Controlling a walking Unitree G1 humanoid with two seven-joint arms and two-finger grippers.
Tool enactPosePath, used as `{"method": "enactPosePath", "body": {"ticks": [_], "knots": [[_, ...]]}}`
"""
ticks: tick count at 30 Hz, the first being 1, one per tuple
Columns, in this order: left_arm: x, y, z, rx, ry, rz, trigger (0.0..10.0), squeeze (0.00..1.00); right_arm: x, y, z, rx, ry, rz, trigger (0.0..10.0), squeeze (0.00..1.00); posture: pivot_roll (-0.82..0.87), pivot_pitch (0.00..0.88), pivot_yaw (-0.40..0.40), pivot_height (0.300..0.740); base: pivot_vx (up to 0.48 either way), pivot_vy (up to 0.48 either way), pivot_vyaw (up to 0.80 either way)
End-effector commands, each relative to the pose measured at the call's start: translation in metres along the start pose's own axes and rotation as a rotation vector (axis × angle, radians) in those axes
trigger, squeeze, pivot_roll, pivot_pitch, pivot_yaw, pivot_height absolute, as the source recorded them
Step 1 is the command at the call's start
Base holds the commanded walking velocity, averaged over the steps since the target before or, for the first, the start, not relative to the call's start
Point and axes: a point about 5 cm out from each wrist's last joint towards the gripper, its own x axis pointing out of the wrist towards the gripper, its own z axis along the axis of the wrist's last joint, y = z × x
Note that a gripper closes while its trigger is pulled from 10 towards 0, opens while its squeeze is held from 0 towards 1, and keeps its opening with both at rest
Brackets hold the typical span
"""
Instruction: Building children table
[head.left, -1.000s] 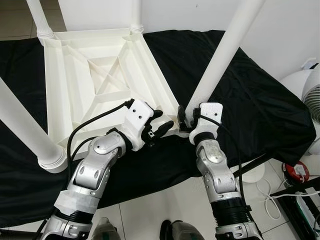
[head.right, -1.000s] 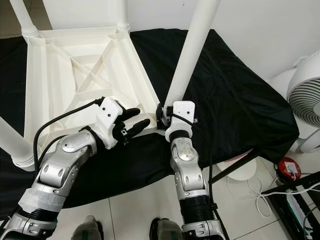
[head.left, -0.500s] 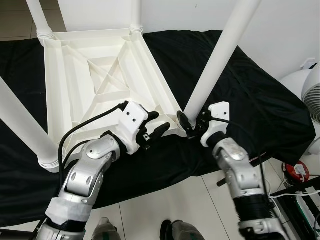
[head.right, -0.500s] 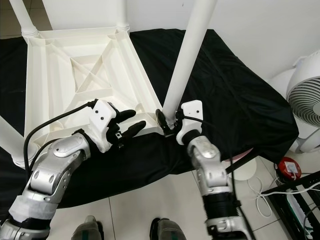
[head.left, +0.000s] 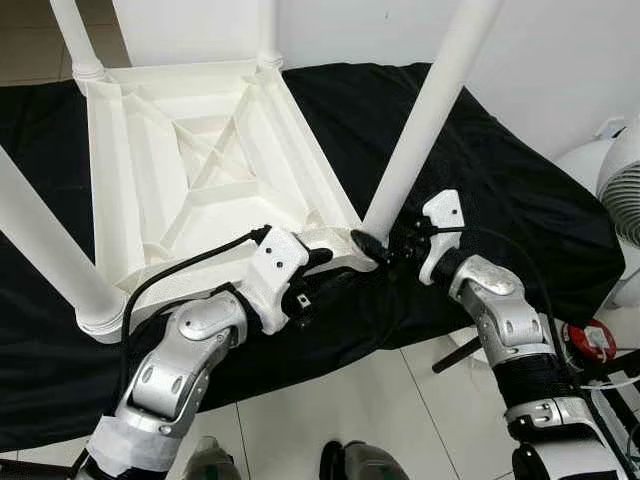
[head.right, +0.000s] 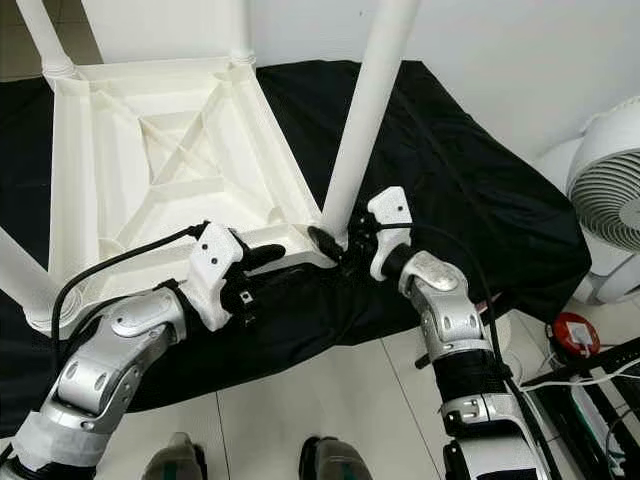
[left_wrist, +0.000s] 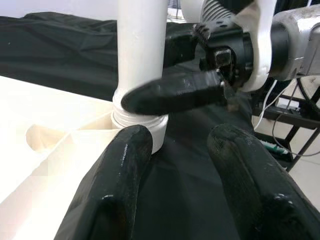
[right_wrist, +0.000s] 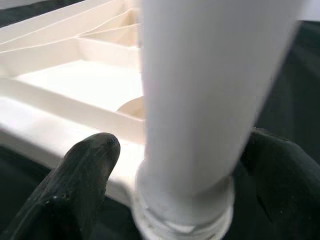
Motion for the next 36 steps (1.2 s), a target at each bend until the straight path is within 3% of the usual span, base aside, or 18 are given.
{"method": "enactPosePath", "body": {"ticks": [1,6,16,18,25,36], "knots": [[0.001,-0.008,0.002,-0.005,-0.006,-0.092,10.0,0.00,-0.001,0.000,-0.002,-0.012,0.015,0.029,10.0,0.00,0.06,0.060,-0.089,0.740,0.000,0.000,0.00],[0.001,-0.008,0.003,0.000,-0.003,-0.104,10.0,0.00,0.003,0.000,-0.011,-0.037,0.053,0.085,10.0,0.00,0.06,0.052,-0.077,0.740,0.000,0.000,0.00],[0.007,-0.009,0.009,0.013,-0.018,-0.110,10.0,0.00,0.001,-0.009,-0.010,-0.047,0.047,0.071,10.0,0.00,-0.02,0.084,-0.106,0.740,0.000,0.000,0.00],[0.004,-0.009,0.008,0.000,-0.012,-0.117,10.0,0.00,0.002,-0.007,-0.008,-0.062,0.044,0.079,10.0,0.00,-0.08,0.085,-0.040,0.740,0.000,0.000,0.00],[0.003,-0.008,0.009,-0.009,-0.005,-0.136,10.0,0.00,0.007,-0.005,-0.005,-0.086,0.026,0.078,10.0,0.00,-0.15,0.106,0.014,0.740,0.000,0.000,0.00],[0.004,-0.004,0.011,-0.025,0.000,-0.143,10.0,0.00,0.009,-0.006,-0.003,-0.094,0.019,0.070,10.0,0.00,-0.12,0.101,0.009,0.740,0.000,0.000,0.00]]}}
